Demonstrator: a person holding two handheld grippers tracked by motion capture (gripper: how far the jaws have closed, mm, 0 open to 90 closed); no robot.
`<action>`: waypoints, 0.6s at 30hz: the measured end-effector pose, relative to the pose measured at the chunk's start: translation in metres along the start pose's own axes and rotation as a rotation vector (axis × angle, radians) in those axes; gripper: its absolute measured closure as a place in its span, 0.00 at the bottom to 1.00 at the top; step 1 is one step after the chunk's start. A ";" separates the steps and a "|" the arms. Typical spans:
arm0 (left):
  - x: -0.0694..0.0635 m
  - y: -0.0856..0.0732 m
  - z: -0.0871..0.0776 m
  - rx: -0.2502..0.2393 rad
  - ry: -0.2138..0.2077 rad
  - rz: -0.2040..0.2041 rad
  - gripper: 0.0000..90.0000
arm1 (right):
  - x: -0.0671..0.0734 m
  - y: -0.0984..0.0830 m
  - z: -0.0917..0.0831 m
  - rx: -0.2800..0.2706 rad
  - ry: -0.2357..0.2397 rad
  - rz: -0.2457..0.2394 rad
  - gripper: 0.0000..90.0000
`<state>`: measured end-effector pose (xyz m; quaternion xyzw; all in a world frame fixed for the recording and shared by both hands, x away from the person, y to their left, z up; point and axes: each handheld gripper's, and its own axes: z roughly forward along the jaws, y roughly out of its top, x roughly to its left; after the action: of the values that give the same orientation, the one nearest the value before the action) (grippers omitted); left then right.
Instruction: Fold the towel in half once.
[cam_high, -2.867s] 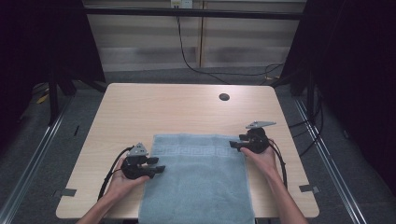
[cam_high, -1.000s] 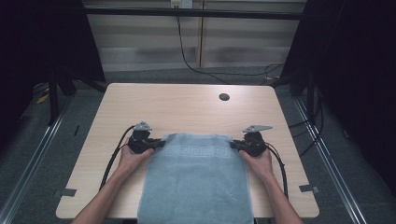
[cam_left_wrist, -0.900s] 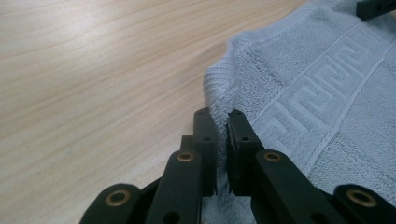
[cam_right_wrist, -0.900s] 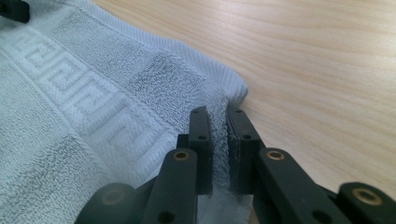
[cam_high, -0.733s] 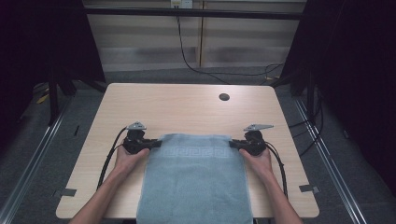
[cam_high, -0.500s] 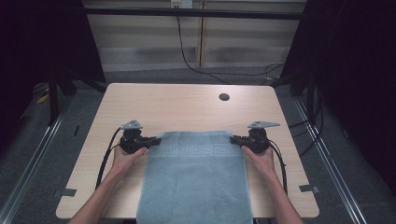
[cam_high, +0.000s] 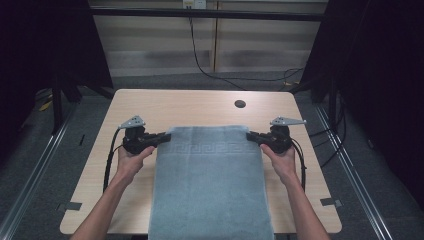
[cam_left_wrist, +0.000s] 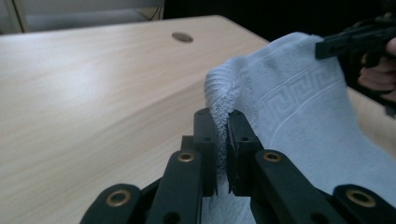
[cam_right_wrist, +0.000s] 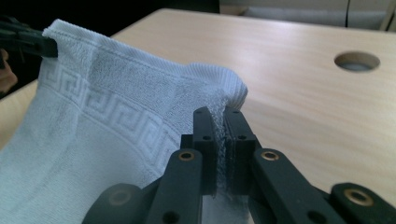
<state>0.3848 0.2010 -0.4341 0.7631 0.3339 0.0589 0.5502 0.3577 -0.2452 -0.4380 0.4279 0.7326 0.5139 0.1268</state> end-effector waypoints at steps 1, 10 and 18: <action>0.001 0.004 -0.002 0.002 0.010 0.008 0.94 | 0.000 0.007 0.000 -0.015 0.007 -0.004 0.95; 0.010 0.029 -0.004 -0.047 0.024 -0.005 0.94 | -0.005 0.042 0.001 -0.056 -0.001 -0.030 0.95; 0.012 0.055 -0.010 -0.082 0.034 0.011 0.94 | -0.003 0.072 0.003 -0.094 -0.001 -0.047 0.95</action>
<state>0.4141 0.2064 -0.3854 0.7406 0.3362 0.0887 0.5749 0.3969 -0.2384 -0.3782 0.4044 0.7174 0.5444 0.1593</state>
